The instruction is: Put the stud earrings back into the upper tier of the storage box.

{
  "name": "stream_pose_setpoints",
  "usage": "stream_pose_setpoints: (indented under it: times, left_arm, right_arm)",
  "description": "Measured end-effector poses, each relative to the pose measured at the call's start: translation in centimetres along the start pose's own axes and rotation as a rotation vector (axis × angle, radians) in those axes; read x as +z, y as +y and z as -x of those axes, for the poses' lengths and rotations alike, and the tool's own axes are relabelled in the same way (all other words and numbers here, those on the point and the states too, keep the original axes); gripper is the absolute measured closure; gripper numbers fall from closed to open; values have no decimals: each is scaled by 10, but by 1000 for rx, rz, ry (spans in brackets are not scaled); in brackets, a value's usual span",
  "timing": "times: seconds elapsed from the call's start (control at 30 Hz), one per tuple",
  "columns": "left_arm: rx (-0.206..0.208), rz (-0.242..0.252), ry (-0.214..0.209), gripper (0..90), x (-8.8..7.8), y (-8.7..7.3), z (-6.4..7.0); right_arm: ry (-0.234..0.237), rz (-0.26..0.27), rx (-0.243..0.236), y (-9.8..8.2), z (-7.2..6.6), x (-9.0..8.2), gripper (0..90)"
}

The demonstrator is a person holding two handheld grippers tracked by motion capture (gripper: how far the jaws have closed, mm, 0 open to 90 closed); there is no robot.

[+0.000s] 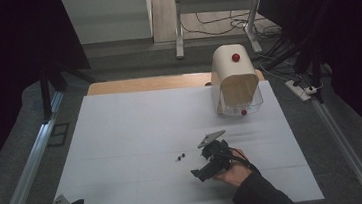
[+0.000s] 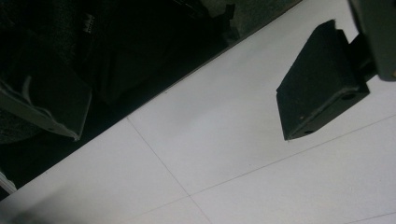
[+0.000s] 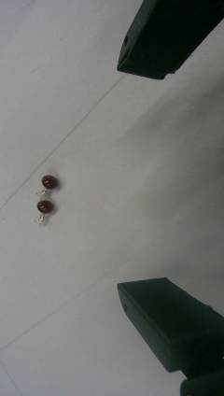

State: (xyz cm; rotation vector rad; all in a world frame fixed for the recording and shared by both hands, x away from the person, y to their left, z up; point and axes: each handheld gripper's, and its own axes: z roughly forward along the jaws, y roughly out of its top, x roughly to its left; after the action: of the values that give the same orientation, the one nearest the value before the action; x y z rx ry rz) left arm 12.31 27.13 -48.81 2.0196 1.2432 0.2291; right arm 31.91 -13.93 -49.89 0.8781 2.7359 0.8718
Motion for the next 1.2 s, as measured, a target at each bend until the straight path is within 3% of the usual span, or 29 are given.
stream_pose_setpoints:
  times: [0.17, 0.43, 0.57, 0.77, 0.97, 1.2]
  left_arm:
    - [1, -2, -1, 39, 0, 0, 0]
    - [3, -4, -2, 40, 0, 0, 0]
    - [4, -2, -2, 41, 0, 0, 0]
    - [6, -3, -2, 42, 0, 0, 1]
    - [6, -4, -4, 42, 0, 0, 0]
    - [7, -3, -5, 42, 0, 0, 0]
  right_arm:
    - [3, 4, 12, 7, 4, 7, 0]
    - [-11, -7, -7, 21, 6, 22, 2]
    - [-16, -12, -24, 26, 6, 28, 63]
    - [-22, -7, -33, 34, 9, 31, 223]
    - [17, 0, -48, 42, 8, 36, 451]
    - [42, -7, -57, 48, 5, 44, 589]
